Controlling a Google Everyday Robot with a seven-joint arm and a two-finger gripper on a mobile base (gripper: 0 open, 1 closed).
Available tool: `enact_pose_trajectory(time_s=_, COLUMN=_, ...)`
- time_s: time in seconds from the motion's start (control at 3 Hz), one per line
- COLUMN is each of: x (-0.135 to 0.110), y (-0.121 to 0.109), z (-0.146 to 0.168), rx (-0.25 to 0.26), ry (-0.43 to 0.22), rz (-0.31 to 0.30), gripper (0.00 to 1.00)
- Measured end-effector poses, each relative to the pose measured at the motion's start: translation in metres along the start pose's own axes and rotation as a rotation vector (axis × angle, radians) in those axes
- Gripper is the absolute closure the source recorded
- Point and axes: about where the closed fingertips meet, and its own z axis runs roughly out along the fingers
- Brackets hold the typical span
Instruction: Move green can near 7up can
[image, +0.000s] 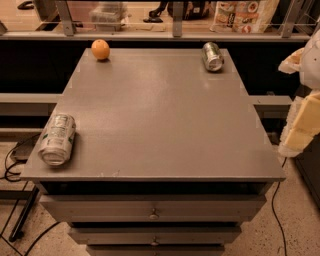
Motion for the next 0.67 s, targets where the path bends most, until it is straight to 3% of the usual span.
enact_pose_trajectory(time_s=0.33, x=0.0000, y=0.0000, z=0.0000, rx=0.000, ry=0.000, rz=0.000, gripper=0.00)
enact_pose_trajectory(time_s=0.67, x=0.0015, y=-0.0058, z=-0.0001, rx=0.039, ry=-0.021, rz=0.047, gripper=0.00)
